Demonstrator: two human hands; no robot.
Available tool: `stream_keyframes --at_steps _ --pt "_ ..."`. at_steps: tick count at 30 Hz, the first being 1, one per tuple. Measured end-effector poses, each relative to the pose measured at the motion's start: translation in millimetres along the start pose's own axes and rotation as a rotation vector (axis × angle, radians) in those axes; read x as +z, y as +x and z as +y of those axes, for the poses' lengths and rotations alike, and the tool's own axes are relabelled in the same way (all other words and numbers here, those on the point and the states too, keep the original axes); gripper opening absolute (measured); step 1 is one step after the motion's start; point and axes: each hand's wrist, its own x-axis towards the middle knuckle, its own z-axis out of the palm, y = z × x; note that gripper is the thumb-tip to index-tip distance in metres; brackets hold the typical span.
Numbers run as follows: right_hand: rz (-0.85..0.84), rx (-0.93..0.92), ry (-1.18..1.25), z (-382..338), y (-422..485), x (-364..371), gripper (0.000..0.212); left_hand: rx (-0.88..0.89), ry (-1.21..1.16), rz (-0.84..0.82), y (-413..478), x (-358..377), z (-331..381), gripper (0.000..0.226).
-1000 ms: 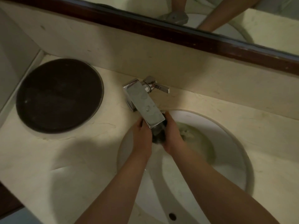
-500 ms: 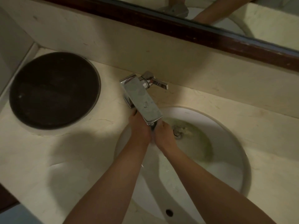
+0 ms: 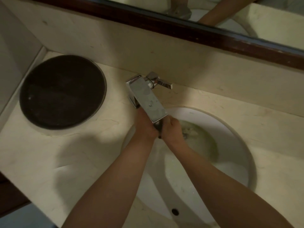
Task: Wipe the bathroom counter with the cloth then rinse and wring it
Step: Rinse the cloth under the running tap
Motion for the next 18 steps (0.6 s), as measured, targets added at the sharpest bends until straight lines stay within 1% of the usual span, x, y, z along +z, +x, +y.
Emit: stream_keyframes --at_steps 1,2,3,4,5,6,7,8,9,11,12,13,14,16,18 --pt "0.009 0.111 0.083 4 3 0 0.029 -0.027 -0.057 -0.018 0 0 -4 0.044" --pt "0.019 0.191 0.175 7 6 -1 0.024 0.004 -0.047 -0.034 1 -3 -7 0.037" --pt "0.027 0.275 0.270 11 6 -4 0.027 0.048 -0.030 -0.101 0 -8 -12 0.026" --pt "0.057 0.346 0.409 18 7 -7 0.035 0.108 0.065 -0.115 0 -15 -17 0.013" --pt "0.080 0.394 0.517 24 8 -10 0.040 0.168 0.160 -0.173 -1 -21 -21 0.004" --pt "0.102 0.389 0.567 28 8 -12 0.044 0.201 0.290 -0.167 -1 -28 -25 0.011" --pt "0.127 0.369 0.575 32 9 -14 0.048 0.221 0.391 -0.160 -2 -33 -27 0.015" --pt "0.152 0.327 0.551 32 8 -12 0.050 0.242 0.480 -0.112 -5 -35 -27 0.017" --pt "0.170 0.292 0.516 32 7 -10 0.048 0.271 0.544 -0.057 -8 -34 -28 0.016" --pt "0.158 0.250 0.445 36 6 0 0.031 0.306 0.592 0.104 -9 -30 -27 0.011" --pt "0.136 0.272 0.410 33 4 5 0.024 0.307 0.591 0.169 -6 -30 -25 0.014" --pt "0.112 0.319 0.370 32 2 10 0.022 0.281 0.583 0.190 -1 -30 -22 0.015" --pt "0.116 0.356 0.355 30 -1 12 0.021 0.251 0.566 0.180 3 -31 -21 0.015" --pt "0.158 0.367 0.378 28 -3 15 0.017 0.204 0.477 0.056 5 -33 -19 0.012" --pt "0.180 0.286 0.346 26 -4 19 0.020 0.194 0.325 -0.071 3 -35 -17 0.024"
